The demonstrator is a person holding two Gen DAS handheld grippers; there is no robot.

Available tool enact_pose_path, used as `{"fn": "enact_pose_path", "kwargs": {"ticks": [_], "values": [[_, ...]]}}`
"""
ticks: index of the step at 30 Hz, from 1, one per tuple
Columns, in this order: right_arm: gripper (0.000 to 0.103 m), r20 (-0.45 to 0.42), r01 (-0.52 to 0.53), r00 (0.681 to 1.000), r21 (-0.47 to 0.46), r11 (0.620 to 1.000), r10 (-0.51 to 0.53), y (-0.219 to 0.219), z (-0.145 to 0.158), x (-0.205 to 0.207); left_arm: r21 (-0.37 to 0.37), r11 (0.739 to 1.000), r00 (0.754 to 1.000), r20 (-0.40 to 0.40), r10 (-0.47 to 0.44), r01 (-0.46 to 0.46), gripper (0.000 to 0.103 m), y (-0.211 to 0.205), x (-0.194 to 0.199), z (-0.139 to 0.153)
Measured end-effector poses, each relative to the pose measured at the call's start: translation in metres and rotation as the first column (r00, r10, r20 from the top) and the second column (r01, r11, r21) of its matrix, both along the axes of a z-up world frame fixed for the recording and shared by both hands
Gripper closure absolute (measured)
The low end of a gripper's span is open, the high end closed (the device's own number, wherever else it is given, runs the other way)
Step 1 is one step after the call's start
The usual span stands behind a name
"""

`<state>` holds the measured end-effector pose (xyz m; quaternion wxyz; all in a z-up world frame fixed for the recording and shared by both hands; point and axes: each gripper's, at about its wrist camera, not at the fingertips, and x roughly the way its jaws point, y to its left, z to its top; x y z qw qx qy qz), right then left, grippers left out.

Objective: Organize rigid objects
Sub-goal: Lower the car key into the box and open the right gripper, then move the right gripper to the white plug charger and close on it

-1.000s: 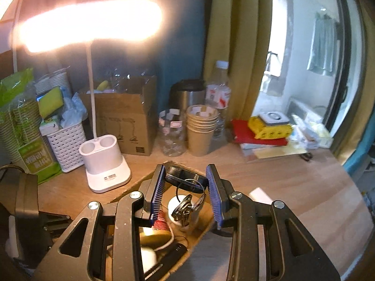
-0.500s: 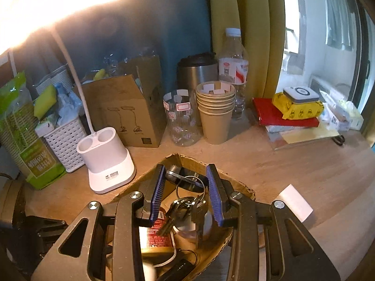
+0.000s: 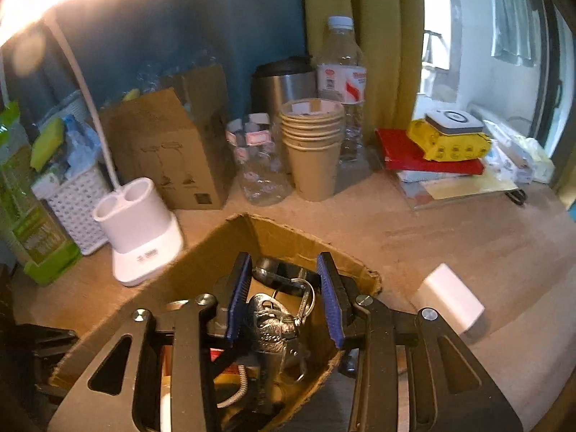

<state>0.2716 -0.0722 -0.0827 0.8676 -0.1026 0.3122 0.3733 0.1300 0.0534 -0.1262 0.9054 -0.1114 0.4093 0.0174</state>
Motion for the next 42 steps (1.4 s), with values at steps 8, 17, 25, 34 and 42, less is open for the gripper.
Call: {"fn": "enact_pose_path", "kwargs": {"ticks": [8,17,25,34,42], "values": [[0.061,0.022,0.053,0.998,-0.052,0.997,-0.052,-0.007,-0.014,-0.005,0.000,1.000,1.000,-0.001,-0.001,0.001,0.083,-0.001,0.001,0.000],[0.047,0.088,0.072,0.994,-0.080,0.994,-0.065,-0.007,-0.017,-0.026,0.000,1.000,1.000,-0.001,-0.001,0.001,0.083,-0.001,0.001,0.001],[0.040,0.157,0.057,0.987,-0.119,0.991,-0.038,-0.003,-0.023,-0.043,0.000,1.000,1.000,-0.001,-0.001,0.001,0.083,-0.001,0.001,0.001],[0.036,0.187,0.078,0.980,-0.041,0.996,-0.069,-0.017,-0.004,-0.049,0.000,1.000,1.000,-0.001,-0.001,0.001,0.083,-0.002,0.001,0.001],[0.035,0.218,0.151,0.964,0.026,0.988,-0.153,-0.049,0.018,-0.047,0.000,1.000,1.000,-0.001,-0.001,0.001,0.083,-0.001,0.001,0.001]]}}
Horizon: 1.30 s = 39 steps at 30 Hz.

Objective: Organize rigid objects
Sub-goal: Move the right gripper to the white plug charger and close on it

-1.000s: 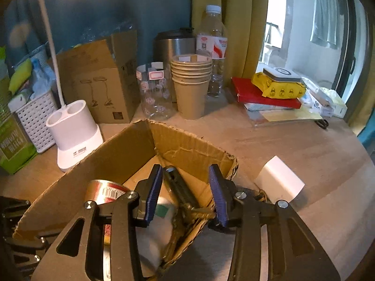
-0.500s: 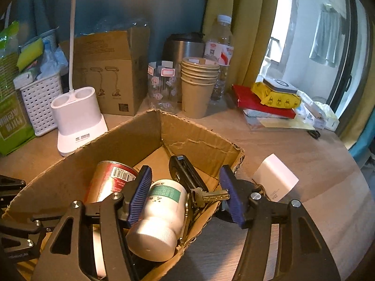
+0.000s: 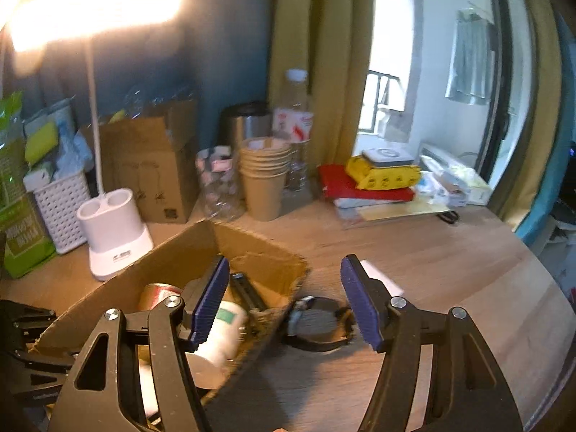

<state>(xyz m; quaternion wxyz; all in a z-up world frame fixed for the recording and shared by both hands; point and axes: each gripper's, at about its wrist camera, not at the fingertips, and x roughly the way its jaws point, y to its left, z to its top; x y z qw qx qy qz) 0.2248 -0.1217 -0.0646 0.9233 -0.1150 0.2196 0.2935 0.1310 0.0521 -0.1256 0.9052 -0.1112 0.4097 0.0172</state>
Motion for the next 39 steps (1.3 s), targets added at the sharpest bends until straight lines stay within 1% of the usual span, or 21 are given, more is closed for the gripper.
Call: {"fn": "enact_pose_path", "kwargs": {"ticks": [5,10,19,28,39], "values": [[0.035,-0.002,0.070,0.998,0.023,0.997,-0.070,-0.025,0.003,0.012,0.000,1.000,1.000,0.000,0.000,0.000,0.083,0.000,0.000,0.000],[0.035,-0.006,0.113,0.994,0.043,0.993,-0.113,-0.042,0.003,0.024,0.000,1.000,1.000,0.000,0.000,0.000,0.083,0.000,0.000,0.000],[0.035,-0.039,0.162,0.986,0.030,0.986,-0.160,-0.053,-0.014,0.053,0.000,1.000,1.000,0.000,0.000,0.000,0.083,-0.001,0.000,0.000],[0.035,-0.053,0.159,0.986,0.001,0.987,-0.159,-0.049,-0.021,0.064,0.000,1.000,1.000,0.000,0.000,0.000,0.082,0.000,0.000,0.000],[0.035,-0.111,0.122,0.985,-0.111,0.986,-0.134,-0.024,-0.047,0.092,0.000,1.000,1.000,0.000,0.000,0.000,0.083,0.000,0.000,0.000]]}}
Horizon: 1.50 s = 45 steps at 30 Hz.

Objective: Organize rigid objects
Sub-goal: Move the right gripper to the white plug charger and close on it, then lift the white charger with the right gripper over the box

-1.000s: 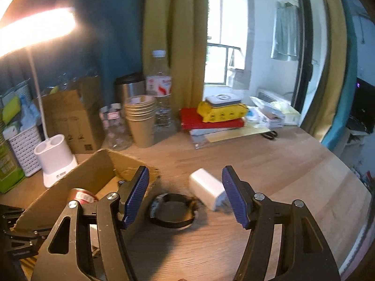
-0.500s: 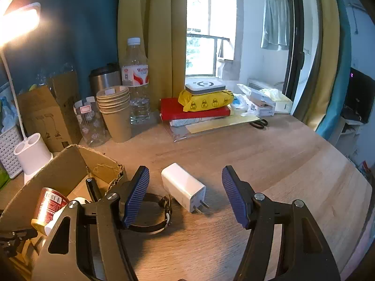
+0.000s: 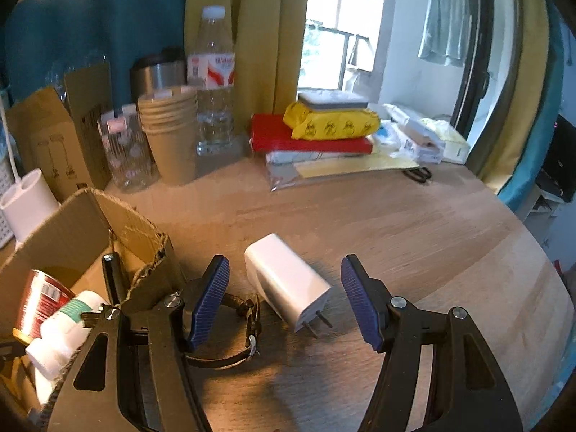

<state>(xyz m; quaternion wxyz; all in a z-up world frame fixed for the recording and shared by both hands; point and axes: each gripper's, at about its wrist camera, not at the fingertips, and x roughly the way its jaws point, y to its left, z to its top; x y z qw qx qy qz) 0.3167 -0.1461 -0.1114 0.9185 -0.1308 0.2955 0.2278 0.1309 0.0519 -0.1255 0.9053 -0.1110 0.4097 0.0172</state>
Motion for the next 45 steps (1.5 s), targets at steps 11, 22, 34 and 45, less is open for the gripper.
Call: {"fn": "enact_pose_path", "kwargs": {"ticks": [11,22,34,45], "values": [[0.039,-0.056,0.016,0.998,-0.038,0.999,-0.018,0.007,-0.015,0.018,0.000,1.000,1.000,0.000,0.000,0.000,0.083,0.000,0.000,0.000],[0.070,-0.110,0.059,0.992,0.002,0.998,-0.059,-0.003,-0.018,0.025,0.000,1.000,1.000,0.000,0.000,0.000,0.083,-0.001,0.000,0.000],[0.074,-0.029,0.077,0.997,0.057,0.995,-0.075,-0.012,0.007,0.008,0.001,1.000,1.000,0.000,0.000,0.000,0.083,0.000,0.000,0.000],[0.074,-0.006,0.049,0.999,0.109,0.993,-0.048,-0.014,0.024,-0.013,0.001,1.000,1.000,0.000,0.000,0.000,0.083,0.000,0.000,0.000]]}}
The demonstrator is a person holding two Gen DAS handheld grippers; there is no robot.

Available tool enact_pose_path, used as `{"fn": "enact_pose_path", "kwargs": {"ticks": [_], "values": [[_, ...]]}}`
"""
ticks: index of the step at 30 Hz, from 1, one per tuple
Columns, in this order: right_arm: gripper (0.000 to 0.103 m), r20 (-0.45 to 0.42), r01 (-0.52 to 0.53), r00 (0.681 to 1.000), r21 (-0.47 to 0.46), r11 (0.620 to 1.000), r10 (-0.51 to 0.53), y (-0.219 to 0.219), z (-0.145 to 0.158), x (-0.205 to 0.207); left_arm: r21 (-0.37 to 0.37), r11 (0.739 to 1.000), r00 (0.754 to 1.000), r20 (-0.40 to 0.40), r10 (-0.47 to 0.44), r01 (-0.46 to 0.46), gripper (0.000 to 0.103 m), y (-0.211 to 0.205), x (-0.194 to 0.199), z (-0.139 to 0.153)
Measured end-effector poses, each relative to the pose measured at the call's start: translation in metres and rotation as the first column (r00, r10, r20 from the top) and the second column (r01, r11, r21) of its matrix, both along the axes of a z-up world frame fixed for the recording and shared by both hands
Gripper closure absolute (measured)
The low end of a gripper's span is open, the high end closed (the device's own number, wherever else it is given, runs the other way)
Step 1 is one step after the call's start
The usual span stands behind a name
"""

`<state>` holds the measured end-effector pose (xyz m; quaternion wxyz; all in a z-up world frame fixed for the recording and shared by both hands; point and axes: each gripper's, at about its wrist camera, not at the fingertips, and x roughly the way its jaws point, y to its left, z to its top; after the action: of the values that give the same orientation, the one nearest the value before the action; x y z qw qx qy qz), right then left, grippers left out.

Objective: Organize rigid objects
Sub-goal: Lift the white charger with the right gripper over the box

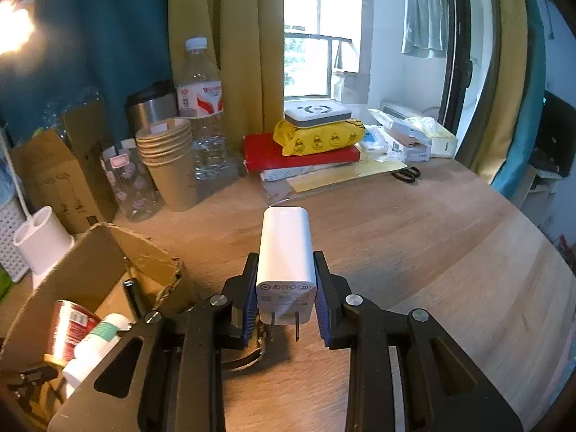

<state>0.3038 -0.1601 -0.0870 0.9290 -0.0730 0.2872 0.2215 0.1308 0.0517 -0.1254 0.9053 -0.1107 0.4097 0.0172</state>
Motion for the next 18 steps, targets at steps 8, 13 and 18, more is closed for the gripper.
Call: {"fn": "enact_pose_path", "kwargs": {"ticks": [8,13,18], "values": [[0.074,0.017,-0.033,0.999,0.038,0.999,0.032,-0.002,0.010,-0.025,0.001,1.000,1.000,0.000,0.000,0.000,0.083,0.000,0.000,0.000],[0.074,0.026,-0.070,0.997,0.071,0.995,0.068,0.000,0.019,-0.045,0.001,1.000,1.000,0.000,0.000,0.000,0.083,0.000,0.000,0.000],[0.074,0.055,-0.106,0.993,0.061,0.993,0.102,0.010,0.027,-0.067,0.001,1.000,1.000,0.000,0.000,0.000,0.083,0.000,0.000,0.000]]}}
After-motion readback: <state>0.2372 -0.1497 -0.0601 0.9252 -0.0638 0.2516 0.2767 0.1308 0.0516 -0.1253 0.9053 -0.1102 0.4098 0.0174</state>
